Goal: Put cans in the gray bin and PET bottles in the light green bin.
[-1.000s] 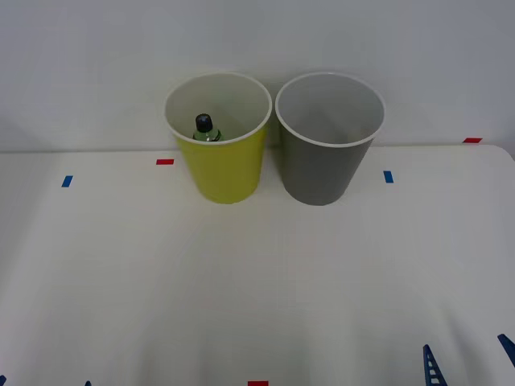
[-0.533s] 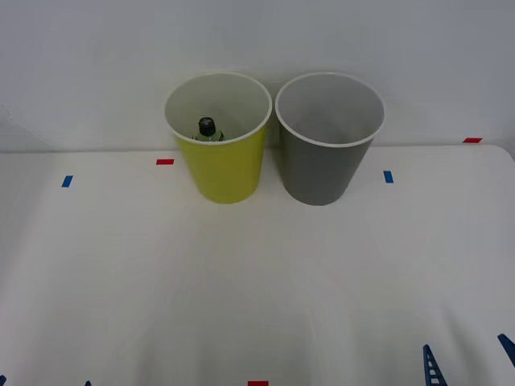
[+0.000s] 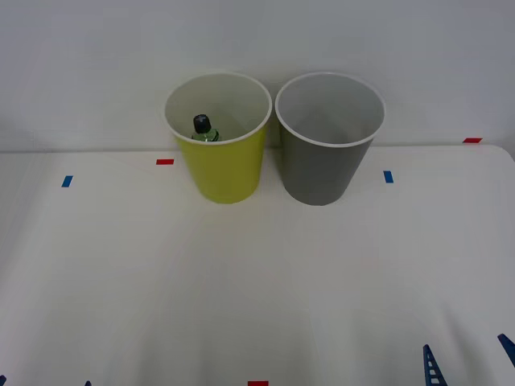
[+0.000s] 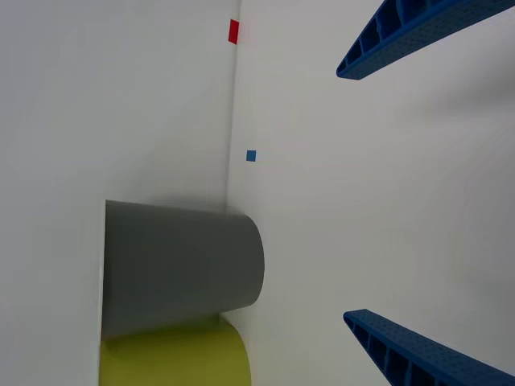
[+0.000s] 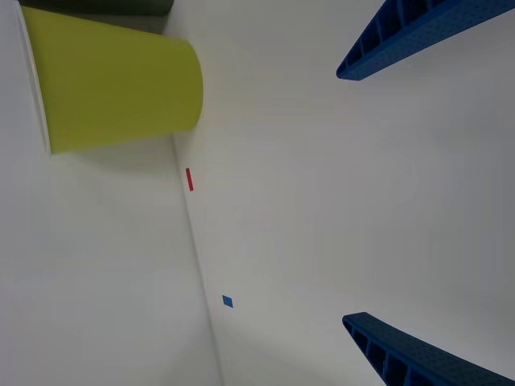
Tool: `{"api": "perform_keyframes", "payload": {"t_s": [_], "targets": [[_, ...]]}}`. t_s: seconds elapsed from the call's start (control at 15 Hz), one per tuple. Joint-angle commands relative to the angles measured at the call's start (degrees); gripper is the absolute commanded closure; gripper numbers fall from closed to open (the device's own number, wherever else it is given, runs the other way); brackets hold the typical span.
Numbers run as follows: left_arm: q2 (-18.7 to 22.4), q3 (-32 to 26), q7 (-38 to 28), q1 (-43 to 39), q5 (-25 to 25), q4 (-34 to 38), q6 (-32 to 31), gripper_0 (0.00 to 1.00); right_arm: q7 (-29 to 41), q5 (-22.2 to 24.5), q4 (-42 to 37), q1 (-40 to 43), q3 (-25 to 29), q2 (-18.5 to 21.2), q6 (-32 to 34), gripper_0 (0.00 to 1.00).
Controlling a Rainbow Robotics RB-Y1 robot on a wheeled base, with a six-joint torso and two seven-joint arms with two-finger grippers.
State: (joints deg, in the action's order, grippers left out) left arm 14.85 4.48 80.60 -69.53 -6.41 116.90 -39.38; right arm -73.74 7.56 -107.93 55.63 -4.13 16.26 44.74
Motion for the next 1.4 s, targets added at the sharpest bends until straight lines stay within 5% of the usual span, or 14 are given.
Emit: {"api": "perform_keyframes", "payload": {"t_s": [0.07,1.4], "targets": [[0.0,0.0,0.0,0.0,0.0,0.0,0.0,0.0,0.0,0.0,0.0,0.0,0.0,0.0,0.0,0.0],[0.0,0.0,0.0,0.0,0.0,0.0,0.0,0.0,0.0,0.0,0.0,0.0,0.0,0.0,0.0,0.0]]}}
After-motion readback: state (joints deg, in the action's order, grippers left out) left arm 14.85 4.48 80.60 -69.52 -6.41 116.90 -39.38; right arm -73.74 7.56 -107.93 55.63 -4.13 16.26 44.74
